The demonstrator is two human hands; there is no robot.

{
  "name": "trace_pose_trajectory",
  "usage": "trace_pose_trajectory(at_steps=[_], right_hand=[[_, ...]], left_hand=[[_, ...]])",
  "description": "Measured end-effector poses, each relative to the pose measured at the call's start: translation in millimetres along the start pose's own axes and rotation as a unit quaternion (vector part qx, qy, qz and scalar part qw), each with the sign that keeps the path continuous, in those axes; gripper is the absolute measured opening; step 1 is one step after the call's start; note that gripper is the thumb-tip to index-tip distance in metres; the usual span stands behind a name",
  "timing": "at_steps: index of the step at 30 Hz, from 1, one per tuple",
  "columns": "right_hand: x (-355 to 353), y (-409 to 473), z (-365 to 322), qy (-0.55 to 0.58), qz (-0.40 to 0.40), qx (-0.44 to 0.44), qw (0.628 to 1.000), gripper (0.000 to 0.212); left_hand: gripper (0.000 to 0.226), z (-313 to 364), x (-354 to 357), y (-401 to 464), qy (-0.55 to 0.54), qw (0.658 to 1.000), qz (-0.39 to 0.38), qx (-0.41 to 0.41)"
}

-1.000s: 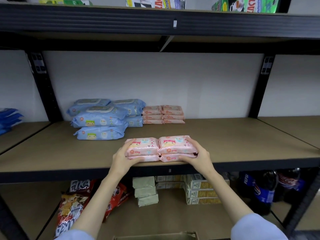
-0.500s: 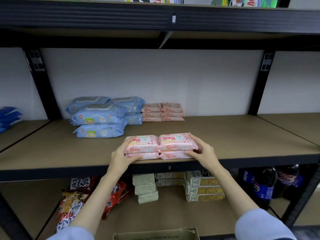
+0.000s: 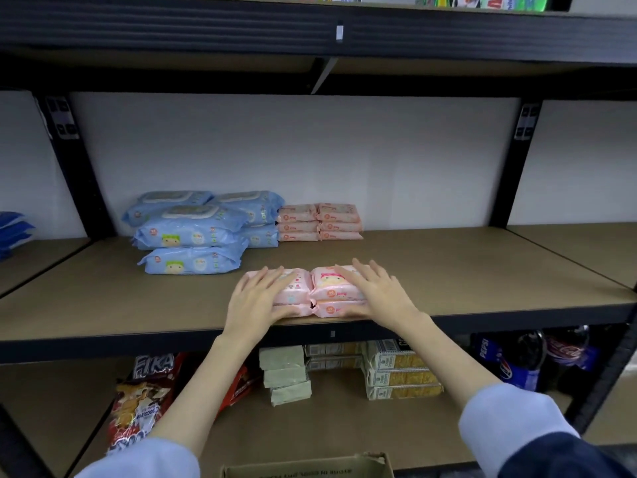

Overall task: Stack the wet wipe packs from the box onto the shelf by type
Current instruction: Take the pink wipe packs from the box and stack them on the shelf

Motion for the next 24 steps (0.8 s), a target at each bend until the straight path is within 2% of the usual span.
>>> trace_pose_trajectory(at_steps=[4, 6, 10, 14, 19, 24], right_hand=[[6, -4, 1, 0.062, 0.008, -0.023, 0.998, 0.075], [5, -6, -2, 0.030, 0.044, -0.048, 0.997, 0.075], [2, 3, -6, -0.021, 0.058, -0.061, 0.996, 0.085], [1, 9, -10, -0.041, 0.023, -0.071, 0.996, 0.080], [-4, 18, -19, -0.123, -0.036, -0.084, 0.988, 0.086], [1, 21, -25, -0.131, -0.079, -0.080, 0.985, 0.085]], left_hand=[[0.070, 7, 1, -4, 0.053, 0.998, 0.039, 0.024], [0.060, 8, 2, -5, 0.066, 0.996, 0.059, 0.028], [0.068, -1, 6, 0, 0.068, 0.997, 0.034, 0.031], [0.075, -4, 9, 5, 0.070, 0.997, 0.015, 0.035], [0.065, -8, 6, 13, 0.124, 0.989, 0.006, 0.075], [0.064, -11, 11, 17, 0.125, 0.988, -0.002, 0.094]])
Point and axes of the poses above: each hand's wrist, its own y-axis towards the middle knuckle, its own x-axis out of the palm, z = x × y, the point moved 7 cm from there along y, towards the middle knuckle, and after that the axes turned 15 degrees about x, right-handed, at the moved point
